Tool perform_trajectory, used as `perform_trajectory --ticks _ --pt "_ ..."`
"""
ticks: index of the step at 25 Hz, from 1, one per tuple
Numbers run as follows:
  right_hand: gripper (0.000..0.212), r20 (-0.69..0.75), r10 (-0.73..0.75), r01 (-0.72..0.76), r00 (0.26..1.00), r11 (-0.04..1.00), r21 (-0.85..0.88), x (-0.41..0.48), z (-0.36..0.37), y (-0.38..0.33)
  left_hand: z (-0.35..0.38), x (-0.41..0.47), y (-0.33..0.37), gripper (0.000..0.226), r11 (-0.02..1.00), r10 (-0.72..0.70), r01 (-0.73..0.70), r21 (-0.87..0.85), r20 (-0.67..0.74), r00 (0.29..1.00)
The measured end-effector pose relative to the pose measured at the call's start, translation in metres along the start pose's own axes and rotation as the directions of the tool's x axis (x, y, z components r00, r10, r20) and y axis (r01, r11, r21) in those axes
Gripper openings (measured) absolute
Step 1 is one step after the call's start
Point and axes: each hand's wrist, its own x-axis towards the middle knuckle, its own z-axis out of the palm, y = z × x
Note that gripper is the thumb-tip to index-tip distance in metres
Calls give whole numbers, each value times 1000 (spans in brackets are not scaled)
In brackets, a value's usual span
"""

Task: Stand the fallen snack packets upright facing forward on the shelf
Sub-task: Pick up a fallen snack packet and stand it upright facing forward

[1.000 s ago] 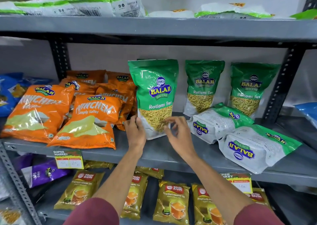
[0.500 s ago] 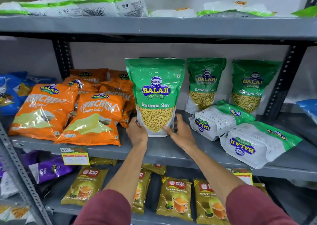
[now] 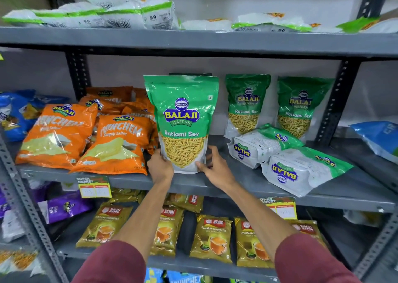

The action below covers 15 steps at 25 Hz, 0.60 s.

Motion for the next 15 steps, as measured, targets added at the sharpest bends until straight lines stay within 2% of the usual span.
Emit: perform_trajectory --ticks 5,7,8,10,11,13,15 --pt "58 76 30 -32 997 999 26 -2 -7 -2 -1 -7 -2 27 998 59 -59 19 -23 998" --pt "67 127 22 -25 992 999 22 -5 -13 -4 -1 -13 2 29 989 99 -111 -100 -121 988" --pt "72 120 9 -9 993 1000 -5 -7 -16 -4 -1 -18 3 32 968 147 -184 -173 -205 968" --pt "75 24 -9 10 1000 998 -61 -9 -29 -7 4 -34 7 35 895 295 -390 -217 -368 882" --pt "71 -40 -21 18 999 997 -72 -8 -39 -11 8 -42 9 34 848 390 -493 -196 -399 830" --pt "61 -163 -34 23 986 997 -69 -4 -64 -18 25 -58 19 28 712 597 -683 -164 -371 711" --pt "55 -246 -31 14 969 998 -68 0 -90 -21 45 -70 35 24 567 761 -799 -199 -244 601"
